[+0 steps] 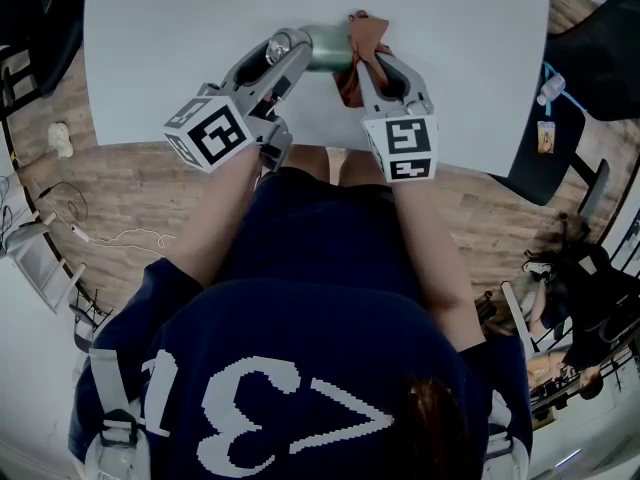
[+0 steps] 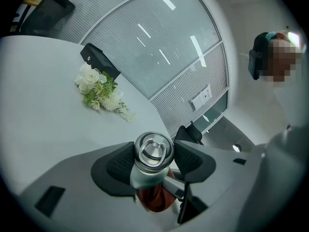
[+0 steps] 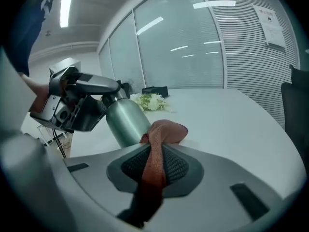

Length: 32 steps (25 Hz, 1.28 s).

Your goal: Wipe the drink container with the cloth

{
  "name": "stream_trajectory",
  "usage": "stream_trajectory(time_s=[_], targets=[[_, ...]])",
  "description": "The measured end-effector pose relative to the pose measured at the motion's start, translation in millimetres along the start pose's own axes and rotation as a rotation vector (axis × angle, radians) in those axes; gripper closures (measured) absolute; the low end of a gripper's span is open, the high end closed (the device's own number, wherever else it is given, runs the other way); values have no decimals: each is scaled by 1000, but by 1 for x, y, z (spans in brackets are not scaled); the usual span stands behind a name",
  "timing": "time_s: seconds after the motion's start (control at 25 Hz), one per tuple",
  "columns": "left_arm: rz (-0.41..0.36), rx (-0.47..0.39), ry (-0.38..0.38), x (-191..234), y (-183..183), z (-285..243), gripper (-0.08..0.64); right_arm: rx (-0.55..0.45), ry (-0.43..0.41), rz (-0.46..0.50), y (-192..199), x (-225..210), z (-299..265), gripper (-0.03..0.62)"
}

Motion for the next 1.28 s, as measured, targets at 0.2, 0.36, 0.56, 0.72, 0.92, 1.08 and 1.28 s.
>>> stream_trajectory(time_s=[0.2,0.36,0.56,0.72,0.92,1.08,1.28], targets=[[10,-5,-8,-1,1,1,295,-119,-86,17,-16,25,12,520],[27,-1,-12,2,0,2,295,-223,-211,101,-42,59,16,520],[30,8,-8,4,0,1,295,-172,-190,129,-28,57,14,520],[25,10,-5,1,2,0,295,-33,-75,123,5,26,14,520],[14,17,-7,0,1,1,295,-37,-101,170,2,39,14,520],[36,13,-14,3,0,2,295,-117,-208,229,-23,69,16,518],[27,22,-14,0,3,1,295,-158,-276,277,-32,82,18,518]])
Point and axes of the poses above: the fingertips, and each gripper's own axes: z backward along the fingers, x to its left, y out of its underside, the point moved 7 cm from there along z, backward along the fingers, and after that the axes turned 8 degrees about -z, right-handed, at the moved point
